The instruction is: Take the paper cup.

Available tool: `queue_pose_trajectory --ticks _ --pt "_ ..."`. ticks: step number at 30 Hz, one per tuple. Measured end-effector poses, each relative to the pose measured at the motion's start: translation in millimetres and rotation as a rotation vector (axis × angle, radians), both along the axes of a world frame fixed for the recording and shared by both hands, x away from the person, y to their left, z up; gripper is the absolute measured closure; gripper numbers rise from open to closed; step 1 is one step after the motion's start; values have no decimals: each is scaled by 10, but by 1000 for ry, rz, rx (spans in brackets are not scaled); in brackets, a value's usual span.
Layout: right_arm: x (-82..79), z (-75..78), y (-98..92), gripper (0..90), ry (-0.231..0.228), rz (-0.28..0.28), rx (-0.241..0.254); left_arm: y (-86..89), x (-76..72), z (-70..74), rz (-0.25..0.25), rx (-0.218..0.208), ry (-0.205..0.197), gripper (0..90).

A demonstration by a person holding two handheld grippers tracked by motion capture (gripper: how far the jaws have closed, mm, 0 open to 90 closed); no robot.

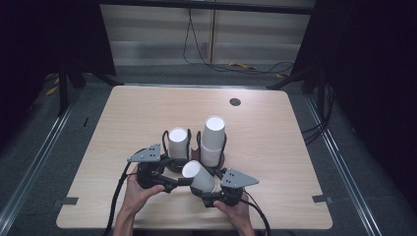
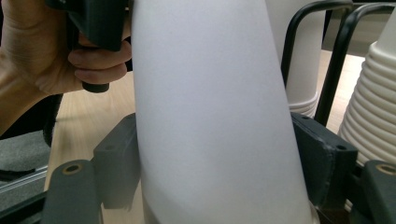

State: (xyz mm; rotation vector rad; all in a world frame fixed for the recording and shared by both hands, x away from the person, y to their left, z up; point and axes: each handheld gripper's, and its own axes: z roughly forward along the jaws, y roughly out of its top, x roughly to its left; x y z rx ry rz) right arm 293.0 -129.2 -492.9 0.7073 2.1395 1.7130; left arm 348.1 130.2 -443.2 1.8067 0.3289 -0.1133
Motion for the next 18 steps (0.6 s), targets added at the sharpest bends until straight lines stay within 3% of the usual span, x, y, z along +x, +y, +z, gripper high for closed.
queue_pose_trajectory --ticks 7,10,18 --pt "-3 10 -15 255 26 22 -25 14 5 7 2 13 -10 227" --pt "-5 8 -27 255 44 21 -39 36 -16 11 33 31 -28 194" --pt "-14 30 -67 256 60 26 -47 146 -43 -21 86 31 -34 172"
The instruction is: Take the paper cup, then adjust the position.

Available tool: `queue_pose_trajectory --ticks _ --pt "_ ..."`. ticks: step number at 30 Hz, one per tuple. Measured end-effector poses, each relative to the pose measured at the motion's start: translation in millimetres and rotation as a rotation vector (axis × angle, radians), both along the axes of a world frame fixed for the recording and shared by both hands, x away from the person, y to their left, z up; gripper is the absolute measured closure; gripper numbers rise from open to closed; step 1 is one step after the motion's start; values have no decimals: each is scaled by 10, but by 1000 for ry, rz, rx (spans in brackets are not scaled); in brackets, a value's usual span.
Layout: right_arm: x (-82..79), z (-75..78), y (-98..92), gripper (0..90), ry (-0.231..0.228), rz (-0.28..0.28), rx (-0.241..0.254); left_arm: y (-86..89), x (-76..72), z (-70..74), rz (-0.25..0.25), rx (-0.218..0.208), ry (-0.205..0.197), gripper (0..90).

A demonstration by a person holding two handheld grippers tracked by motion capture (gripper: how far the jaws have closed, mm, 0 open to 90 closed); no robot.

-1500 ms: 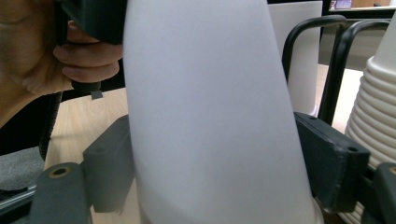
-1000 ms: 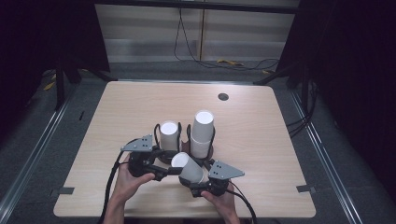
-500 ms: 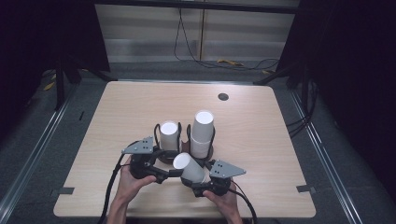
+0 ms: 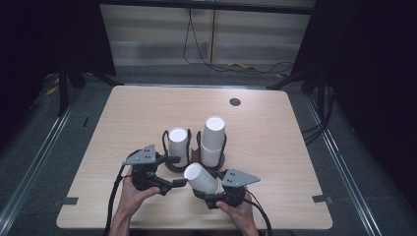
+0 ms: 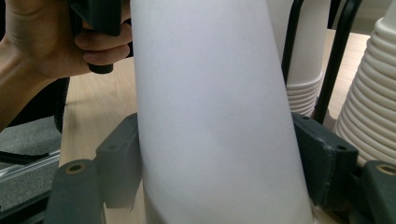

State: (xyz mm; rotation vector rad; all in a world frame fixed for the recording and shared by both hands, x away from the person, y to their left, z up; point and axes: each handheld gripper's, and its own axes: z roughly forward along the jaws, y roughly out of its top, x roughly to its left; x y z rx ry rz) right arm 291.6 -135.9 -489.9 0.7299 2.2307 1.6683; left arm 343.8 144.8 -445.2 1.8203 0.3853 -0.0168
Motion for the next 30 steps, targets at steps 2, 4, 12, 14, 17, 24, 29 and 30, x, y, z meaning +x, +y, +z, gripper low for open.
queue_pose_trajectory --ticks 2,4,12,14,17,24,29,30 --pt "0 2 -6 256 8 -3 -8 20 -10 -9 7 7 -3 165" --pt "3 5 -15 256 15 -2 -16 36 -18 -15 15 7 -8 166" --pt "15 50 -30 258 28 11 -73 21 -25 -22 18 29 -15 166" --pt "21 58 -40 260 36 15 -92 13 -29 -16 17 30 -16 167" --pt "27 56 -41 261 47 24 -103 -4 -41 -1 13 38 -19 170" --pt "47 95 -4 263 64 51 -162 -12 -39 4 5 62 -25 173" --pt "76 133 20 264 74 68 -211 -6 -37 6 3 67 -26 173" --pt "88 150 20 265 76 73 -226 -6 -37 5 3 68 -27 173"
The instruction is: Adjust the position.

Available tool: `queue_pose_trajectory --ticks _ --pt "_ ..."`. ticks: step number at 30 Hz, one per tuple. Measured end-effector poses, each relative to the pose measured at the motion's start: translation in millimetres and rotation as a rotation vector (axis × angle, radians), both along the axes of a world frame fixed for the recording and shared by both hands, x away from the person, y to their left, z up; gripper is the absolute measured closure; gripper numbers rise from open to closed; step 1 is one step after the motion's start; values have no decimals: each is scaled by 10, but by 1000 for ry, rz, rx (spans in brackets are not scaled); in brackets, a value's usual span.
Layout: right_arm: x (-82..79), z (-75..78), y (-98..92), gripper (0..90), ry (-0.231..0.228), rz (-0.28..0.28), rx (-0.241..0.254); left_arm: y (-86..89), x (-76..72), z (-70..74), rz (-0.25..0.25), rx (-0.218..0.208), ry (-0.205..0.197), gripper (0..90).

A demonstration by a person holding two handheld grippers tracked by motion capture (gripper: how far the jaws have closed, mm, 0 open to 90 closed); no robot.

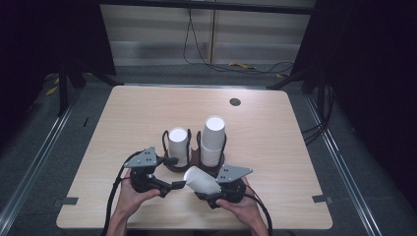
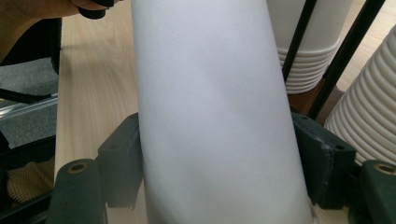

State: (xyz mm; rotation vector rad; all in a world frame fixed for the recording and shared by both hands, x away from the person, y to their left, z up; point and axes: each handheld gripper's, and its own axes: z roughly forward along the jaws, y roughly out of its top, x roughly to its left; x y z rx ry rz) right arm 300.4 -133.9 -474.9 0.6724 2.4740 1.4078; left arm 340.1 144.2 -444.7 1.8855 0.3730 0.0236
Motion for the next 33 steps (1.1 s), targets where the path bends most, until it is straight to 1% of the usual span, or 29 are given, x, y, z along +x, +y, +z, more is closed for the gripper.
queue_pose_trajectory --ticks 3,4,6,7,11,12,14,16,17,19,20,21,23,24,26,28,30,32,33 --pt "6 20 1 265 5 8 -13 1 5 -2 2 -4 3 173" --pt "16 47 3 266 8 18 -31 0 13 -4 -2 0 0 173" --pt "22 57 4 266 11 22 -37 -6 14 -8 -5 -4 6 173" --pt "36 81 4 267 13 25 -55 -7 19 -11 -6 1 6 175" --pt "54 98 8 269 16 31 -65 -6 30 -17 -6 7 9 176" --pt "64 110 14 270 12 36 -86 -9 30 -18 -5 6 9 178" --pt "73 123 25 270 20 45 -96 -9 27 -17 -5 7 9 180" --pt "78 131 31 271 17 48 -106 -5 25 -13 -7 13 4 180" --pt "85 152 35 271 19 53 -117 -1 18 -9 -8 13 5 182" --pt "85 164 39 271 24 60 -124 2 18 -6 -7 12 4 182" --pt "82 171 44 272 22 63 -132 -2 15 -3 -7 5 5 183" --pt "82 179 49 272 21 68 -143 -3 18 4 -6 17 3 186" --pt "84 186 56 273 19 76 -149 -10 21 5 -6 15 2 186" --pt "97 204 61 273 18 79 -164 -12 23 7 -8 17 1 187" --pt "108 215 62 274 21 76 -169 -16 23 18 -11 21 2 187" --pt "119 228 67 275 30 85 -171 -15 28 28 -10 33 -3 187" --pt "127 235 73 275 28 92 -179 -15 31 35 -10 38 -7 187" --pt "147 260 89 277 29 103 -198 -17 37 47 -10 38 -4 187" --pt "147 260 89 277 29 103 -198 -16 44 58 -13 49 -13 187"
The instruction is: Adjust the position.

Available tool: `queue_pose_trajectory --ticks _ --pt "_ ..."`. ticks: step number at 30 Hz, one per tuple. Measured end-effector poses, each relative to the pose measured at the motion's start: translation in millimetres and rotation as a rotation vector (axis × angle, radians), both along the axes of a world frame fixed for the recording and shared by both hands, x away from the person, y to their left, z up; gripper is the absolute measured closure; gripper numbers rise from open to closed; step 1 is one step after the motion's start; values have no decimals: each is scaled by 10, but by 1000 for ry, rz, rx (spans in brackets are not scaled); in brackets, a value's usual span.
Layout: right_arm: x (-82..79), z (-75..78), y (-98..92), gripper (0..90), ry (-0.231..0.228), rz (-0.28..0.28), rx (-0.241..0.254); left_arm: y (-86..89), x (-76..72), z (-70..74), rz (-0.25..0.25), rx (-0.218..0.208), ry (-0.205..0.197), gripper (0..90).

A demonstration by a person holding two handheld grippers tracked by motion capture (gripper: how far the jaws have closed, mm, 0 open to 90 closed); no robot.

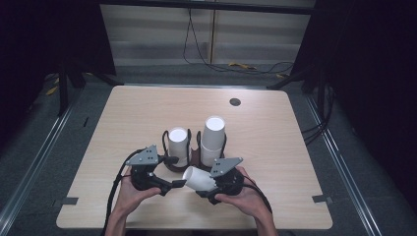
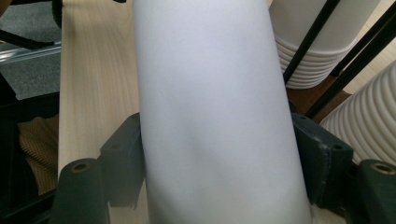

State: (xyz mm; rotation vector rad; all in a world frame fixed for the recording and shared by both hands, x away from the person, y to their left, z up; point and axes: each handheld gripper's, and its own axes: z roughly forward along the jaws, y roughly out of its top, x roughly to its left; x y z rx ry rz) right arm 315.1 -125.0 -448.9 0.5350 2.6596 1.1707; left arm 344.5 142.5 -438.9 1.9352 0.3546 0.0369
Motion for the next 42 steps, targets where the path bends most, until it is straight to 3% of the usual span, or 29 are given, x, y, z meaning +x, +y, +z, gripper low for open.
queue_pose_trajectory --ticks 14,27,32,38,39,42 --pt "64 93 0 282 7 25 -51 -12 26 42 -10 23 -12 191" --pt "124 182 98 286 24 66 -177 -70 16 54 -50 59 -5 184" --pt "153 199 128 288 25 83 -210 -140 38 43 -68 124 -8 181" --pt "169 211 142 295 28 92 -227 -176 20 8 -63 126 -12 179" --pt "165 213 148 296 27 94 -243 -191 24 -2 -67 148 -16 180" --pt "161 215 152 296 26 97 -249 -202 29 -15 -67 154 -14 182"
